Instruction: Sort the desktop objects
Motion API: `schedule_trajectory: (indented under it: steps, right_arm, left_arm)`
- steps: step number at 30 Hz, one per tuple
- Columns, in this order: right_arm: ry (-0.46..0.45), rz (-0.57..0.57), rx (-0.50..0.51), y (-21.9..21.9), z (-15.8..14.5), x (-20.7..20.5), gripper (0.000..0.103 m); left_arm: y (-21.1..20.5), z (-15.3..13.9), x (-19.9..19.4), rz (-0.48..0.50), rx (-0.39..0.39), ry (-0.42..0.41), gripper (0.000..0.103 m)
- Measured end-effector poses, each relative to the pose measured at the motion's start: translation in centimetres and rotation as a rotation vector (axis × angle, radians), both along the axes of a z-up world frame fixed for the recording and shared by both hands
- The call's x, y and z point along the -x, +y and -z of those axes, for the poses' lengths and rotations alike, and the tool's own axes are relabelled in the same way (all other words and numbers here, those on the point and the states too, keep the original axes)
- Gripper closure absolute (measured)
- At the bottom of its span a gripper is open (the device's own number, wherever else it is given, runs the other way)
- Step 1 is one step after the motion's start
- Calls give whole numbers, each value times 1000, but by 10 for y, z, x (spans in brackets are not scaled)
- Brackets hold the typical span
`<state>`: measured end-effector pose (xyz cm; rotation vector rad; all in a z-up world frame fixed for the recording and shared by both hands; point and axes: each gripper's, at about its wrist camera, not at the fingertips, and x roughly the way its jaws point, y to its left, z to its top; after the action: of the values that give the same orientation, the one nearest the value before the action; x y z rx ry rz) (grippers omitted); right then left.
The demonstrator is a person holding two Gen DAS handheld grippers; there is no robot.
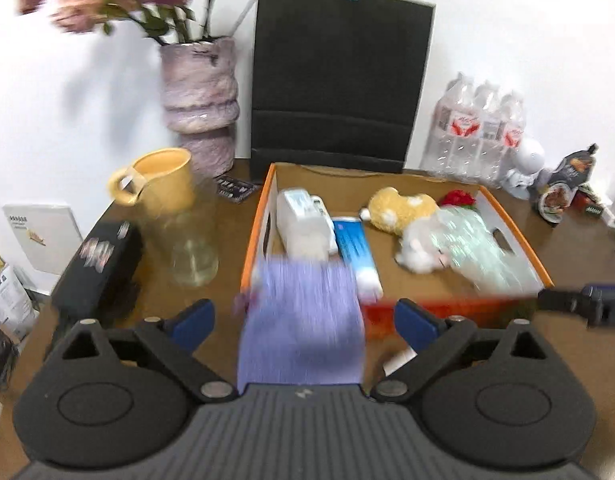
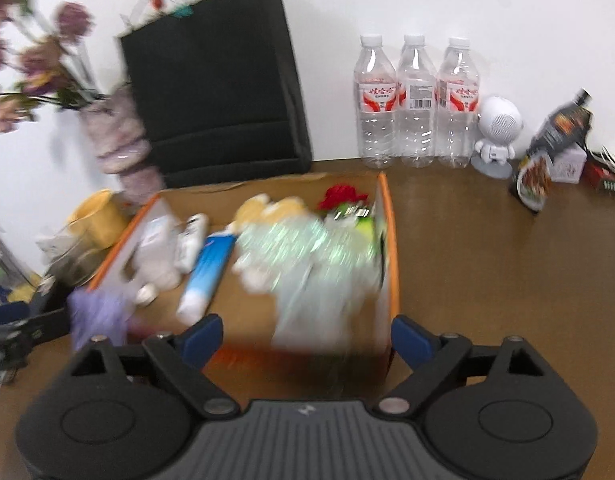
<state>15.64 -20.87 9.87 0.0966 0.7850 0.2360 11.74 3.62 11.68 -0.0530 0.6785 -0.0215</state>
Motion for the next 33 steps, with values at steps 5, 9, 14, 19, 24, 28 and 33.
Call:
schedule_trajectory:
  steps: [5,9,14,19,24,28,33]
  right_arm:
    - [-79,-18,33,6,38,88,12]
    - [-94,-20,61,12,64,121,12]
    - [-113,-22,96,18,97,162,10]
    - [-107,-30,75,23,104,164,6]
    - [-91,1,97,24,107,162,0]
    - [-87,16,115,25,107,161,0]
    - [-85,14,138,28,108,161,0]
  left_arm:
    - [-9,52,94,43,30,-66,0]
    - [-17,89,130,38,-31,-27,0]
    - [-19,111,142,46,-85,8,0]
    - [-25,113,140,35,-82,18,0]
    - [-34,114,133,39,-70,22,0]
    - [-35,114,130,33,-67,23,0]
    - [-34,115,128,42,-65,23,0]
